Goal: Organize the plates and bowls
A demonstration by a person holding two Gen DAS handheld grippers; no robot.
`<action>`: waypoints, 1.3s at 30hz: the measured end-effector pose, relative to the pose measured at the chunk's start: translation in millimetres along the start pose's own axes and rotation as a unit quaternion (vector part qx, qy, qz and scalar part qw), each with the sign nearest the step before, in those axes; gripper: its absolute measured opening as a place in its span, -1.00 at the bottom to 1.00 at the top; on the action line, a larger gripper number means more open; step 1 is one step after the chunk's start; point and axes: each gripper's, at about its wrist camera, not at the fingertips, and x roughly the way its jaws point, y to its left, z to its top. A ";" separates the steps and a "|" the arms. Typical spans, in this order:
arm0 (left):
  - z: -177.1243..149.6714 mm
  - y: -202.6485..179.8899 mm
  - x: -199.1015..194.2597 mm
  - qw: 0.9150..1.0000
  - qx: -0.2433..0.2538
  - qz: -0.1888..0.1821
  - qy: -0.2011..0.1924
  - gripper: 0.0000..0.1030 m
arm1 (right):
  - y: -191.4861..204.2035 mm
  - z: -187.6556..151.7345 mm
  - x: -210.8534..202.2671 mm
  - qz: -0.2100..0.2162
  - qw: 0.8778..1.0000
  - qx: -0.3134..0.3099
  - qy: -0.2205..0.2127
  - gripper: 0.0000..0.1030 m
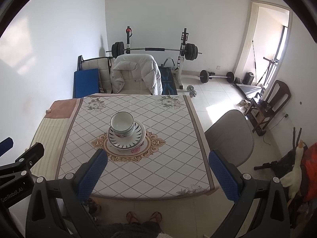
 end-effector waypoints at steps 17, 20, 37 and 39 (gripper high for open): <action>-0.8 -0.3 -0.5 1.000 0.002 -0.002 0.002 0.99 | -0.2 -5.9 -1.5 -0.004 1.000 -0.003 0.000 1.00; -1.3 -0.7 -0.5 1.000 0.003 -0.002 0.002 0.99 | 0.7 -5.9 -1.6 -0.005 1.000 -0.006 0.001 1.00; -2.0 -4.0 -2.5 1.000 0.009 -0.002 0.002 0.99 | 1.0 -10.4 -2.4 -0.009 1.000 -0.003 0.000 1.00; -2.3 -4.1 -2.5 1.000 0.009 -0.001 0.001 0.99 | 0.5 -11.7 -2.8 -0.010 1.000 -0.002 0.000 1.00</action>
